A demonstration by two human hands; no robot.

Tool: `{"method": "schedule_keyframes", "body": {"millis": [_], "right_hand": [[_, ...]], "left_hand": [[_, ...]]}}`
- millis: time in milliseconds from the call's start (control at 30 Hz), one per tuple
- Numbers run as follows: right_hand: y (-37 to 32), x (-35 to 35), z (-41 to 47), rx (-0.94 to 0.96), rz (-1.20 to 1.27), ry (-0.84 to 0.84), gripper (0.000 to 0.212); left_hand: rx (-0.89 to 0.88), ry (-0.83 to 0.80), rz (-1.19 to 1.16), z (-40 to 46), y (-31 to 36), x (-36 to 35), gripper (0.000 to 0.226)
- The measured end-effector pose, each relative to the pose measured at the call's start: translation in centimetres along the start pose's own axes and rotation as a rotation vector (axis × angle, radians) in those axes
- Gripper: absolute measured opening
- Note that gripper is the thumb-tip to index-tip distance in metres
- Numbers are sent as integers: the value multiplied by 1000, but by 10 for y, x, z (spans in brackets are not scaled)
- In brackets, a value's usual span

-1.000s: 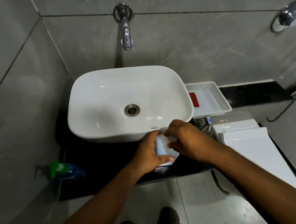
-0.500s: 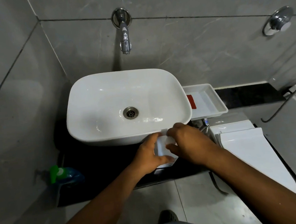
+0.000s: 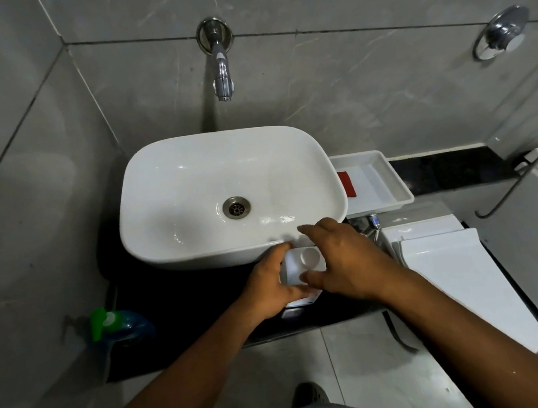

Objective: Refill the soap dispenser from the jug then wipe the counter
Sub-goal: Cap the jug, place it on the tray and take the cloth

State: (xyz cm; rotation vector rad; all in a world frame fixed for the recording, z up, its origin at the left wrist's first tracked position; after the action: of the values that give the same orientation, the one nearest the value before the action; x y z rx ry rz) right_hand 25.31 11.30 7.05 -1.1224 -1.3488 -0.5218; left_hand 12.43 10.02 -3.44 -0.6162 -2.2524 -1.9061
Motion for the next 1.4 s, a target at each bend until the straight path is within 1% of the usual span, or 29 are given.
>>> {"method": "schedule_keyframes", "body": {"millis": [133,300,333,400,433,467,500,533,567,633,667,733,900,1033,1100,1133,1233,1300,1333,1400], "right_hand": [[-1,-3,1,55,51,-39,59],[-3,-8,5,93,61,-40,54],[-2,-7,5,81,45,-26,48],[1,-2,5,40,-90,59,26],[3,0,6,14,-183,95,34],[5,0,6,-30,-259,94,51],[9,0,6,-72,-284,83,65],[11,1,5,-90,-281,87,73],[11,3,3,-79,-253,89,74],[7,3,1,13,-143,60,60],[3,0,1,73,-97,26,56],[-2,-7,2,137,-127,-29,51],[-11,-6,11,50,-191,8,33],[-9,-3,12,-38,-195,44,37],[-11,-6,13,-25,-164,-12,27],[-11,-9,14,18,-155,-52,25],[-10,-10,14,155,-144,-120,43],[-6,-9,14,165,-89,-133,49],[-5,-9,14,163,-65,-126,47],[-3,-8,13,95,-83,-44,33]], "left_hand": [[17,-3,-5,0,-3,0,91],[13,-5,-12,0,-4,0,90],[16,-7,-12,0,-4,0,90],[22,-8,-12,1,-4,1,88],[23,-10,-14,0,-4,1,85],[21,-13,-18,0,-4,1,82],[16,-17,-24,0,-4,1,80],[12,-19,-28,0,-3,1,78],[10,-19,-26,0,-3,1,79],[14,-14,-8,1,-3,2,83],[17,-13,-3,1,-3,1,85],[18,-17,3,2,-4,0,87],[12,-39,-21,2,-2,1,91],[-7,-44,-28,2,0,1,90],[6,-39,-28,2,-1,1,92],[21,-39,-31,3,-3,1,91],[32,-39,-12,4,-5,1,86],[20,-39,-3,4,-4,1,85],[16,-40,-7,4,-3,1,86],[12,-39,-16,3,-2,1,88]]}}
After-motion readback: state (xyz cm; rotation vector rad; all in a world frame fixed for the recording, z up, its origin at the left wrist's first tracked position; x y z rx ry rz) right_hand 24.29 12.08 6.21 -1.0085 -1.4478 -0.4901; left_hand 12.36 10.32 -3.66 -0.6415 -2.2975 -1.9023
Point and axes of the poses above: each hand's wrist, its own z-axis towards the middle knuckle, its own x-axis out of the back of the hand, y = z × x, the point moved 4 cm from there along z, towards the middle knuckle, and after that the axes turned 1 degree about -y, right-handed, at the moved point
